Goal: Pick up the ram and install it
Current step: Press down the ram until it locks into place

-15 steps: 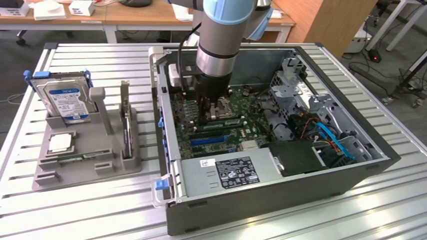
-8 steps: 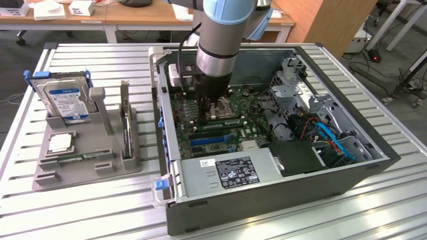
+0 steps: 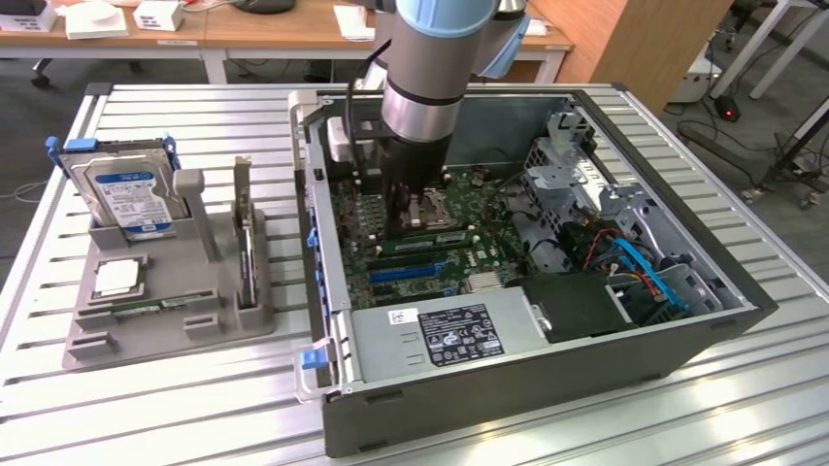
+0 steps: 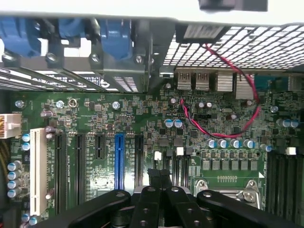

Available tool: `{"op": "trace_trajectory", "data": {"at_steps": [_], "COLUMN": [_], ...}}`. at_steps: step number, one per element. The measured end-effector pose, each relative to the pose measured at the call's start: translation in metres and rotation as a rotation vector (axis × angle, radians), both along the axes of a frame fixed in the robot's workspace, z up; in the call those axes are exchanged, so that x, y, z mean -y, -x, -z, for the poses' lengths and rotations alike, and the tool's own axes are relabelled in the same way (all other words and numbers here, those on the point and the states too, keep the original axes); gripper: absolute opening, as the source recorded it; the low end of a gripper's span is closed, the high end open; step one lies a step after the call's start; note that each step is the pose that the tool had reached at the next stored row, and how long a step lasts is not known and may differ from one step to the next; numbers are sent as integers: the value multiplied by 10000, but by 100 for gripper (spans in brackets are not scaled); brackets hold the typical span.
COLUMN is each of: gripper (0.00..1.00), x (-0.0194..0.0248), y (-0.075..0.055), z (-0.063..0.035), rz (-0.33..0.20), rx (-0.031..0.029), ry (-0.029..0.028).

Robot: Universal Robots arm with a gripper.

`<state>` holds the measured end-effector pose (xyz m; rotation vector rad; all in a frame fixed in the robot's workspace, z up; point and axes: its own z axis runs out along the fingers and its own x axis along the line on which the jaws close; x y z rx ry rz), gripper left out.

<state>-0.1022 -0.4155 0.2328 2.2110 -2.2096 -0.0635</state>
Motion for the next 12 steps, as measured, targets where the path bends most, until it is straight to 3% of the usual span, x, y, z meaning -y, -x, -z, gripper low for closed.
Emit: {"op": "trace_trajectory", "data": {"at_steps": [5,12], "gripper": [9,9], "x": [0,0], "y": [0,-13], "z": [-76,-78], "rz": [1,0], "rx": [0,-1], "ry": [0,2]}}
